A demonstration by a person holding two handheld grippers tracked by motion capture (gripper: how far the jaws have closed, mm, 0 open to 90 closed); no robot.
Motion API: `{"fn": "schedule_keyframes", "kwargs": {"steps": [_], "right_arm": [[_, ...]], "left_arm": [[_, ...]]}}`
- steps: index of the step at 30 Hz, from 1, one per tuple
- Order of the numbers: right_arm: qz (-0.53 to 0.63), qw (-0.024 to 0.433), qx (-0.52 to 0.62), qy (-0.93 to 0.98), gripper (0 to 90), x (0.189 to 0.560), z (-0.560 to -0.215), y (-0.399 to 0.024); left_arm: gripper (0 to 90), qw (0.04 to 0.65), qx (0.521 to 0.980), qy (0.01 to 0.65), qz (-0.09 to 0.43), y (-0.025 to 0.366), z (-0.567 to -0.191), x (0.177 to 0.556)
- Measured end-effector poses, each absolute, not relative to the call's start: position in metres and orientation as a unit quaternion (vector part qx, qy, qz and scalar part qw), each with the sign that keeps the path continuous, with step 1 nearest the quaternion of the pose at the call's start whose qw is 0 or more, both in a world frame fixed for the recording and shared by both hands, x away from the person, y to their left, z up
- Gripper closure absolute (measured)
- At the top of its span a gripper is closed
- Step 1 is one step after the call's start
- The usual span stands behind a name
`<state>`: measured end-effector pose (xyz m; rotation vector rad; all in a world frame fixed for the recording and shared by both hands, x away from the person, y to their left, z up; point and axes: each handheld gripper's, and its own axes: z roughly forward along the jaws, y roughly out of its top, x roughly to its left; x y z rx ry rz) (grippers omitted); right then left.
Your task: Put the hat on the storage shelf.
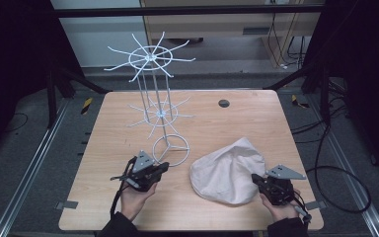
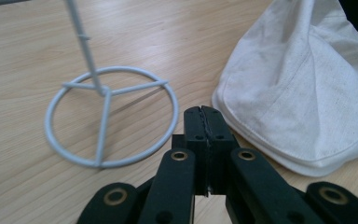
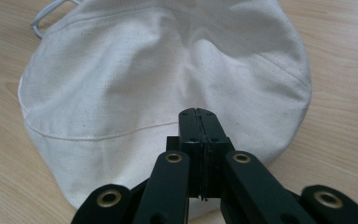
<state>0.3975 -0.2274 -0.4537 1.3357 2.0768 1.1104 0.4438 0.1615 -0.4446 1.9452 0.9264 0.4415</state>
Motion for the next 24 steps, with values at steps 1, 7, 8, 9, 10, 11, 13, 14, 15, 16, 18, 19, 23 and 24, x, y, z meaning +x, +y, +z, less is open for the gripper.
{"fn": "schedule_keyframes", "kwargs": {"steps": [1,7,8,9,10,11,13,14,15,16,18,19,23,24], "right_arm": [[0.398,0.215,0.482,0.750,90.0,0.397,-0.454,-0.227],[0.389,0.211,0.482,0.756,90.0,0.396,-0.459,-0.224],[0.386,0.211,0.483,0.757,90.0,0.396,-0.459,-0.223],[0.385,0.210,0.482,0.758,90.0,0.397,-0.460,-0.223],[0.382,0.209,0.483,0.759,90.0,0.397,-0.461,-0.222],[0.379,0.211,0.482,0.761,90.0,0.398,-0.461,-0.222],[0.374,0.210,0.484,0.762,90.0,0.399,-0.463,-0.221],[0.373,0.209,0.487,0.762,90.0,0.400,-0.464,-0.221],[0.369,0.208,0.490,0.762,90.0,0.403,-0.467,-0.223],[0.369,0.208,0.490,0.762,90.0,0.403,-0.467,-0.223],[0.367,0.205,0.492,0.762,90.0,0.407,-0.469,-0.224],[0.364,0.208,0.492,0.763,90.0,0.409,-0.470,-0.224],[0.358,0.217,0.493,0.762,90.0,0.421,-0.472,-0.226],[0.359,0.217,0.499,0.758,90.0,0.428,-0.473,-0.226]], "left_arm": [[90.0,0.453,0.790,0.372,0.178,0.156,-0.446,0.446],[90.0,0.453,0.796,0.363,0.172,0.127,-0.453,0.456],[90.0,0.454,0.797,0.361,0.169,0.123,-0.453,0.458],[90.0,0.454,0.798,0.359,0.169,0.118,-0.454,0.460],[90.0,0.454,0.798,0.358,0.168,0.113,-0.455,0.463],[90.0,0.455,0.800,0.355,0.165,0.109,-0.457,0.465],[90.0,0.450,0.804,0.352,0.163,0.101,-0.460,0.470],[90.0,0.447,0.807,0.350,0.162,0.098,-0.462,0.472],[90.0,0.446,0.809,0.351,0.153,0.092,-0.466,0.473],[90.0,0.446,0.809,0.351,0.153,0.092,-0.466,0.473],[90.0,0.442,0.814,0.347,0.148,0.087,-0.470,0.471],[90.0,0.437,0.819,0.341,0.149,0.086,-0.471,0.470],[90.0,0.446,0.816,0.341,0.137,0.085,-0.472,0.465],[90.0,0.442,0.819,0.338,0.137,0.085,-0.472,0.464]]}}
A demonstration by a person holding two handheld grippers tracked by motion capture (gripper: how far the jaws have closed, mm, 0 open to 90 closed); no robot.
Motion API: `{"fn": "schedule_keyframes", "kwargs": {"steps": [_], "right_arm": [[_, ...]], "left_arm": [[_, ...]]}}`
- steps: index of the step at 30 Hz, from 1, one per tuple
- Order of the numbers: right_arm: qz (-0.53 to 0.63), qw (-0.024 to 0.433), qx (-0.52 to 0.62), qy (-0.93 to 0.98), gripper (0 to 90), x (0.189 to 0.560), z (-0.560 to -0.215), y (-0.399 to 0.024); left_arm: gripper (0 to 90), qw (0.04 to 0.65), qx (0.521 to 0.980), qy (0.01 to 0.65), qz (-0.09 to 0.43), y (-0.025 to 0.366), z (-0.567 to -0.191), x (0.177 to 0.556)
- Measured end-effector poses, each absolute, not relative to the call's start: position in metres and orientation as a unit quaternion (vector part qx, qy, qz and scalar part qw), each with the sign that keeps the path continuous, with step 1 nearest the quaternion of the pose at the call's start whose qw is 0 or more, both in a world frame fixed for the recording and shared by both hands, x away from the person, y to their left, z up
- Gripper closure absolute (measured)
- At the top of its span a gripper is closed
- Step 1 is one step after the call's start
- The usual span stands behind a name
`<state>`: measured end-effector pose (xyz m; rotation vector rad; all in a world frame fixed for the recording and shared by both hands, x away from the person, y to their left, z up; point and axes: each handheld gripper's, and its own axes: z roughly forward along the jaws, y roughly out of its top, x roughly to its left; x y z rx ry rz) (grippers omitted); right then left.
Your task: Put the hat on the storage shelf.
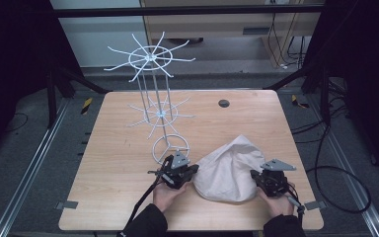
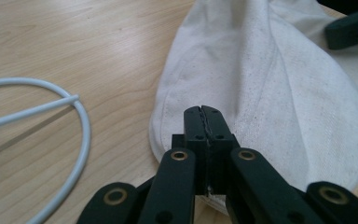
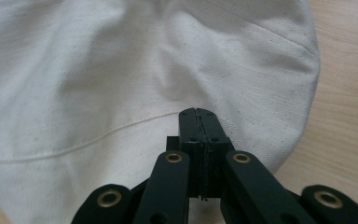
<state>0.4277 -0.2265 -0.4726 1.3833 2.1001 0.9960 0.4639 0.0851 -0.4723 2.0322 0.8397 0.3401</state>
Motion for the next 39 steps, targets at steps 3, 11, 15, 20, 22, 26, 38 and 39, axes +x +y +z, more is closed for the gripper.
{"fn": "schedule_keyframes", "kwargs": {"steps": [3,11,15,20,22,26,38,39], "right_arm": [[0.355,0.219,0.501,0.758,90.0,0.439,-0.476,-0.227],[0.355,0.228,0.501,0.756,90.0,0.458,-0.478,-0.226],[0.363,0.224,0.503,0.752,90.0,0.475,-0.478,-0.225],[0.365,0.225,0.501,0.751,90.0,0.491,-0.477,-0.221],[0.365,0.224,0.503,0.751,90.0,0.496,-0.478,-0.218],[0.366,0.221,0.498,0.755,90.0,0.503,-0.479,-0.211],[0.375,0.213,0.494,0.755,90.0,0.514,-0.477,-0.205],[0.375,0.213,0.494,0.755,90.0,0.514,-0.477,-0.205]], "left_arm": [[90.0,0.444,0.820,0.336,0.133,0.084,-0.474,0.459],[90.0,0.449,0.825,0.321,0.125,0.078,-0.479,0.445],[90.0,0.452,0.825,0.317,0.122,0.072,-0.480,0.440],[90.0,0.456,0.825,0.313,0.118,0.066,-0.483,0.437],[90.0,0.459,0.824,0.312,0.116,0.063,-0.485,0.436],[90.0,0.463,0.823,0.312,0.107,0.059,-0.485,0.433],[90.0,0.469,0.827,0.297,0.091,0.035,-0.486,0.427],[90.0,0.470,0.828,0.293,0.091,0.031,-0.486,0.426]]}}
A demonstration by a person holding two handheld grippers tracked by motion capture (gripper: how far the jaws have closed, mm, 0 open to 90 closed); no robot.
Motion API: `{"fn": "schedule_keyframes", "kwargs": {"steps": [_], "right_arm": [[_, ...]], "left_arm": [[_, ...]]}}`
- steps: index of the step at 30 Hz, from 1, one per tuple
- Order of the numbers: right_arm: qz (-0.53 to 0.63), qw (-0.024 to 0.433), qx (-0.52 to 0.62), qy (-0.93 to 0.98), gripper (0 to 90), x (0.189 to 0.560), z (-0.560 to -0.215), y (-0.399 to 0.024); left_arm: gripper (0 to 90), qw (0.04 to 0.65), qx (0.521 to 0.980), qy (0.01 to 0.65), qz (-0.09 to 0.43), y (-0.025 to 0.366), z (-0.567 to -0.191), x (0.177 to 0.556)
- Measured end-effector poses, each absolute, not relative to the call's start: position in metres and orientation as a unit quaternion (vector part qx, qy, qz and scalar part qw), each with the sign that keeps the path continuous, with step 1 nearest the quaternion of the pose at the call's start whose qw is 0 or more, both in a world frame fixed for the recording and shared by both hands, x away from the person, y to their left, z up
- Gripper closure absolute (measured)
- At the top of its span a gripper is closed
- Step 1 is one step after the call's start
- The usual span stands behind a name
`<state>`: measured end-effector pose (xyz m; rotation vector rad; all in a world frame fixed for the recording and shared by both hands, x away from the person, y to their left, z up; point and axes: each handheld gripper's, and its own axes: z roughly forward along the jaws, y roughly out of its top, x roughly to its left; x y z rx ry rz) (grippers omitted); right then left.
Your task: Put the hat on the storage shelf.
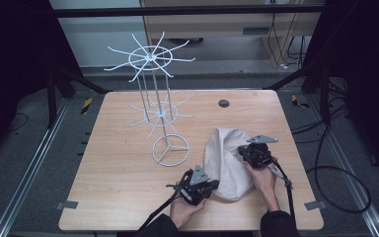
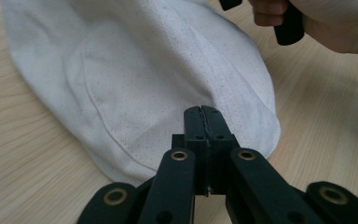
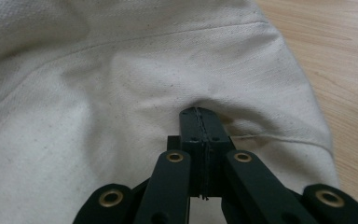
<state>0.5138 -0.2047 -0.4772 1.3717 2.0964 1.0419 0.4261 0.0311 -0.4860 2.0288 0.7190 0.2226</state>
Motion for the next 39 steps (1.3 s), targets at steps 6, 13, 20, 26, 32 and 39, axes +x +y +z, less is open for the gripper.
{"fn": "schedule_keyframes", "kwargs": {"steps": [6,13,20,26,32,39], "right_arm": [[0.380,0.215,0.487,0.756,90.0,0.515,-0.474,-0.205],[0.369,0.228,0.494,0.753,90.0,0.513,-0.472,-0.211],[0.372,0.263,0.513,0.728,83.4,0.498,-0.457,-0.226],[0.379,0.275,0.516,0.717,73.1,0.474,-0.439,-0.237],[0.383,0.259,0.523,0.716,61.6,0.461,-0.429,-0.238],[0.383,0.242,0.522,0.723,54.0,0.450,-0.416,-0.228]], "left_arm": [[90.0,0.469,0.832,0.285,0.085,0.013,-0.485,0.422],[89.6,0.467,0.835,0.275,0.094,0.015,-0.479,0.420],[86.9,0.469,0.827,0.287,0.120,0.058,-0.451,0.418],[81.2,0.463,0.820,0.303,0.146,0.099,-0.439,0.417],[75.5,0.447,0.810,0.338,0.171,0.149,-0.438,0.416],[66.4,0.441,0.778,0.399,0.205,0.213,-0.436,0.419]]}}
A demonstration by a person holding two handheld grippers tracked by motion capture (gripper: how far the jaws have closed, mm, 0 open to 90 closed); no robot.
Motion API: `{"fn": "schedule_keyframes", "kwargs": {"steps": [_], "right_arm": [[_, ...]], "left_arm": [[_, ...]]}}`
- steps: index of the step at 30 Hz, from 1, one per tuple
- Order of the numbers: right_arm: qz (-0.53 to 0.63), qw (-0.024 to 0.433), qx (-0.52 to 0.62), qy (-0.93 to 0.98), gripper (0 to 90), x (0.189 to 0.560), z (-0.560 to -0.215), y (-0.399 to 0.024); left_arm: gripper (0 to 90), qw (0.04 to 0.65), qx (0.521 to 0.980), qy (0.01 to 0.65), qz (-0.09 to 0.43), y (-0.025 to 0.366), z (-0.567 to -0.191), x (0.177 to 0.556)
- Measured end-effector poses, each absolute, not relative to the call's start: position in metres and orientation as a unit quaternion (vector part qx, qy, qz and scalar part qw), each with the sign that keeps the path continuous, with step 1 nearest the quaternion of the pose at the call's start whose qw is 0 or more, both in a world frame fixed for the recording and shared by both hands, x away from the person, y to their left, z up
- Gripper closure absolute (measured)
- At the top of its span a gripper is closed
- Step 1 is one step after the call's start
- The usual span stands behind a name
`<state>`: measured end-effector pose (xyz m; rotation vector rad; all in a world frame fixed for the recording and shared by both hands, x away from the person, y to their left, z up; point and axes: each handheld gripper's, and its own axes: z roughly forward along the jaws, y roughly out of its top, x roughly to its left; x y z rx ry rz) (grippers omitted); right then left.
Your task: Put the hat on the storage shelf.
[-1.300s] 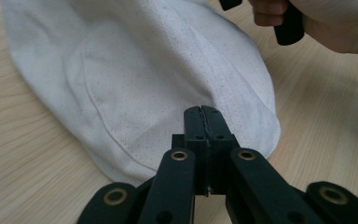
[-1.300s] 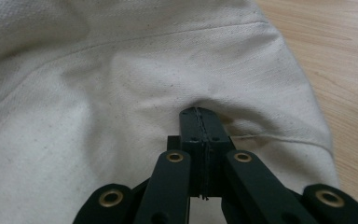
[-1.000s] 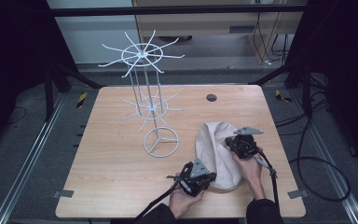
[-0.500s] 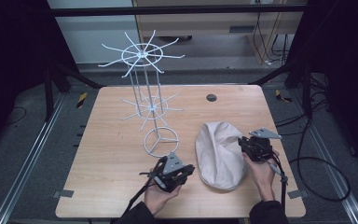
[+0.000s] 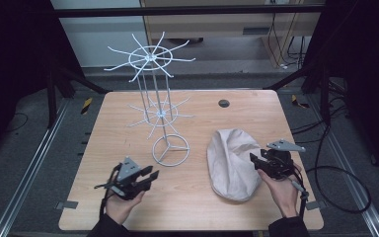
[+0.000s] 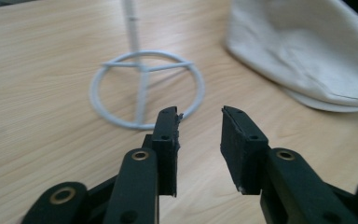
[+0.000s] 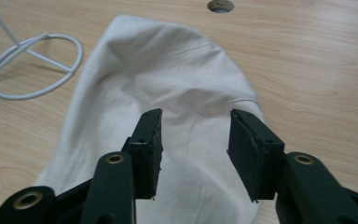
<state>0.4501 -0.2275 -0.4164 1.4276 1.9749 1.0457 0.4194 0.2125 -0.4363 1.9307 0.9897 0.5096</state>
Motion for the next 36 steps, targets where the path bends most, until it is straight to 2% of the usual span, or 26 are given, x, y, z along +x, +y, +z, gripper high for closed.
{"fn": "schedule_keyframes", "kwargs": {"steps": [3,9,14,25,36], "right_arm": [[0.381,0.234,0.514,0.732,50.8,0.445,-0.408,-0.216],[0.381,0.220,0.507,0.741,45.9,0.441,-0.400,-0.198],[0.374,0.215,0.499,0.751,44.5,0.441,-0.400,-0.184],[0.344,0.212,0.495,0.769,44.1,0.457,-0.408,-0.146],[0.319,0.214,0.509,0.770,47.1,0.473,-0.424,-0.141]], "left_arm": [[59.4,0.441,0.758,0.427,0.221,0.239,-0.434,0.421],[51.2,0.431,0.730,0.472,0.240,0.284,-0.436,0.422],[47.3,0.409,0.718,0.505,0.249,0.308,-0.449,0.428],[45.1,0.387,0.700,0.535,0.271,0.328,-0.460,0.434],[45.1,0.385,0.700,0.540,0.266,0.329,-0.464,0.436]]}}
